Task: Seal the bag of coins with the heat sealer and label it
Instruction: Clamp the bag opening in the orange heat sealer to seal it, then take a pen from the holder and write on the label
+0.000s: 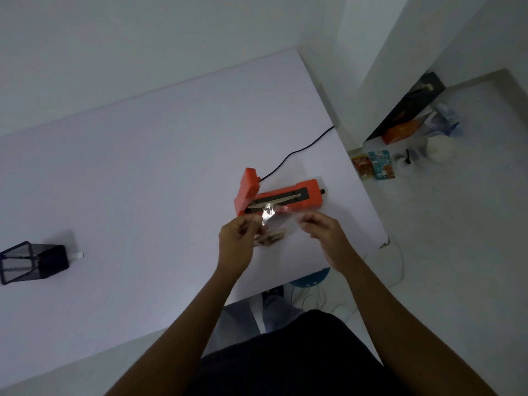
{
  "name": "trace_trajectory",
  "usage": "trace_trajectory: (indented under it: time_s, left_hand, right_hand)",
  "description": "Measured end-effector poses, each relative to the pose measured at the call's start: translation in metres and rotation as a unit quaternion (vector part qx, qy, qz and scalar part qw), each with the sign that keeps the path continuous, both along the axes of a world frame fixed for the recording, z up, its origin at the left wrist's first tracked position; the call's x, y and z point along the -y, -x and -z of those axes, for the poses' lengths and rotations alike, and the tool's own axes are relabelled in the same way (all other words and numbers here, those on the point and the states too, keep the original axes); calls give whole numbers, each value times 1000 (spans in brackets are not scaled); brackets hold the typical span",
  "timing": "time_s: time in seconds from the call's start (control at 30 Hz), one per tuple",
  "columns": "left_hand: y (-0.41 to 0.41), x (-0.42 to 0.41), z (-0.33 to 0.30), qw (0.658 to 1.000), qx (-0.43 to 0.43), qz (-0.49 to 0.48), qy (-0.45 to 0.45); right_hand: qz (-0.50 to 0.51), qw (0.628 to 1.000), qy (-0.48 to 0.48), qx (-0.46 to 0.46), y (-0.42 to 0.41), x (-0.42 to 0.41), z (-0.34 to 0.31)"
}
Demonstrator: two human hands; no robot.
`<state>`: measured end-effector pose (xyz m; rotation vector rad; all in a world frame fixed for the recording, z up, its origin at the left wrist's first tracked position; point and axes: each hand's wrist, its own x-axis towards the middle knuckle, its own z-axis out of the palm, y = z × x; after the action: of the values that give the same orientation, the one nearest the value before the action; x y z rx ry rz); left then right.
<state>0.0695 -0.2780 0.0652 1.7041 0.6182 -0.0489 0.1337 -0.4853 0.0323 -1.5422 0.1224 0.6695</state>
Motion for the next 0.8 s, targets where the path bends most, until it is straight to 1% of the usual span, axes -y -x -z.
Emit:
trace_trajectory:
  time_s: [0.1, 0.27, 0.53, 0.7, 0.8]
  left_hand:
    - [22, -29, -5, 1000, -3, 2, 17]
    - [54, -80, -4, 999, -6, -6, 31]
    - [98, -182, 16, 995, -41, -63, 59]
    - [116, -248, 28, 992, -55, -83, 81]
    - [114, -280, 32, 993, -40, -72, 85]
  right_hand:
    - [-35, 999, -5, 20, 16, -29, -5]
    - [-36, 998, 2, 44, 38, -93, -10]
    - [-86, 996, 21, 18, 68, -202, -5]
    - [-105, 993, 58, 18, 81, -269, 1]
    - [-97, 990, 97, 26, 80, -305, 5]
